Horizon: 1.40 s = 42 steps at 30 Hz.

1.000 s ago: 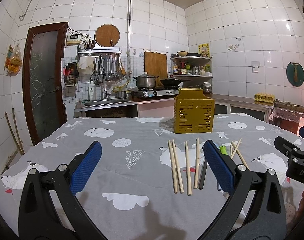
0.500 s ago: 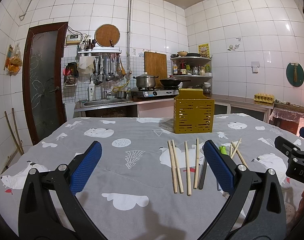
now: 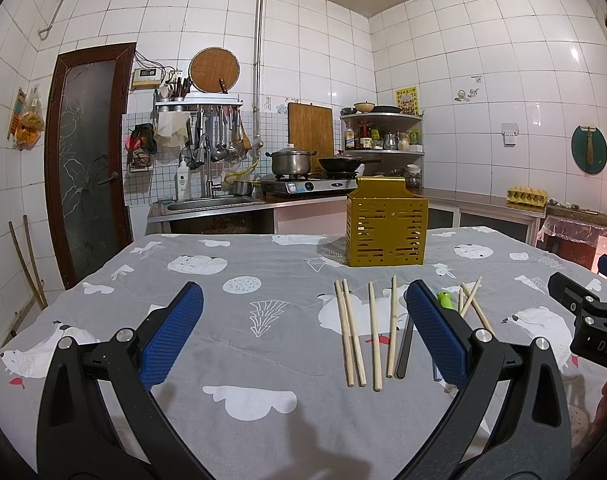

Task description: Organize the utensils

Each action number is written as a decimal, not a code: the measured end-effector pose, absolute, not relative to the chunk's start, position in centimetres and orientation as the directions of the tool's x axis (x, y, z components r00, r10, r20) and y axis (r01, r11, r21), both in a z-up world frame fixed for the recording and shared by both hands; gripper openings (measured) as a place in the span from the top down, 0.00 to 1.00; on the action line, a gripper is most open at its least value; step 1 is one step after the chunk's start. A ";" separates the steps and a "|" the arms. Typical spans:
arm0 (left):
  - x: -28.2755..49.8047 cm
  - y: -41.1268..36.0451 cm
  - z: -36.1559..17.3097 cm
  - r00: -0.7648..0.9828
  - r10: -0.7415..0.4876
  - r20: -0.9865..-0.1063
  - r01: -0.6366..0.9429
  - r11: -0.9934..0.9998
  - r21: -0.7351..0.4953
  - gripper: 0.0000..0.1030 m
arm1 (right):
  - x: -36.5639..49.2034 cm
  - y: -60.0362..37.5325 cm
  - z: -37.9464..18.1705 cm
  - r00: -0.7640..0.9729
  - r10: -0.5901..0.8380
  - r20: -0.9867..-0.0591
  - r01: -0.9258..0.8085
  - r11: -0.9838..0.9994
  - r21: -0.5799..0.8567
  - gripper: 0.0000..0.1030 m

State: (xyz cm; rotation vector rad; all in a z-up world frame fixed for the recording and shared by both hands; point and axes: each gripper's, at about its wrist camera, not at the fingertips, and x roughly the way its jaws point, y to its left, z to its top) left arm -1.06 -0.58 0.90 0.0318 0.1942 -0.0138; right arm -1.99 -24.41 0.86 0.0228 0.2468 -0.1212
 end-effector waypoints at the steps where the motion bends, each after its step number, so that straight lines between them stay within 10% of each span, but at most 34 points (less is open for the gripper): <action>1: -1.1 -0.6 1.0 0.981 -0.011 -0.194 0.017 0.999 0.030 0.05 | -2.0 -24.4 0.9 0.962 -0.117 -0.245 0.123 0.992 0.007 0.04; 42: 1.7 0.4 0.8 0.947 -0.018 -0.320 0.022 1.000 0.008 0.05 | 0.7 -23.4 0.1 0.918 -0.136 -0.373 0.130 0.991 -0.041 0.04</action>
